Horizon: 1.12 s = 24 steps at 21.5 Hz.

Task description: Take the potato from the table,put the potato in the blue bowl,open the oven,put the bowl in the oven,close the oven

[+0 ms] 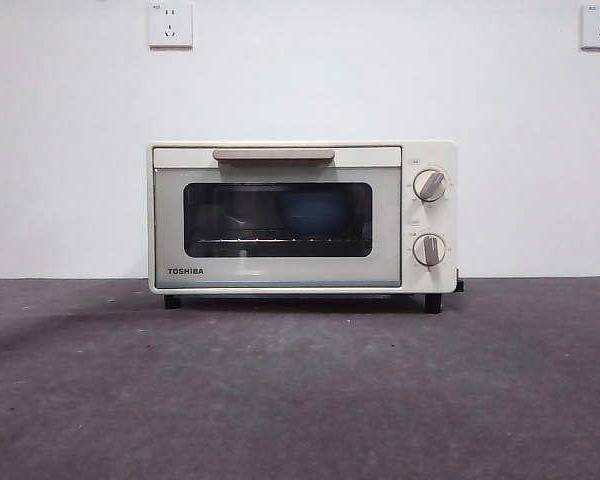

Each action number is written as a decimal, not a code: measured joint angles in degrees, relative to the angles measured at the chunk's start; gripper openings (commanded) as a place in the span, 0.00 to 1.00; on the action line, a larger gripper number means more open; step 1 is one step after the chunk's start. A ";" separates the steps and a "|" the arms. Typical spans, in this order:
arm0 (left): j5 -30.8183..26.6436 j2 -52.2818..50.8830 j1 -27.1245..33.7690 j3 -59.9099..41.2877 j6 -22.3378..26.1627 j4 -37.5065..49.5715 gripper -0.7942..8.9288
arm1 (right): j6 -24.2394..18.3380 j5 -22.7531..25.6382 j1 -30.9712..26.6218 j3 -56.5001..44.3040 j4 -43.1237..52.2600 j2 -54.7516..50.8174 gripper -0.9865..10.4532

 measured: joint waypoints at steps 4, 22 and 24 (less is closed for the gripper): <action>0.02 -10.91 0.00 0.17 0.96 2.16 0.08 | 0.00 0.00 0.00 0.00 -0.02 0.00 0.09; -15.50 -18.36 0.00 -2.08 28.15 -7.87 0.08 | 0.00 0.00 0.00 0.00 -0.02 0.00 0.09; -15.82 -21.53 0.00 -5.27 31.52 -5.77 0.08 | 0.00 0.00 0.00 0.00 -0.02 0.00 0.09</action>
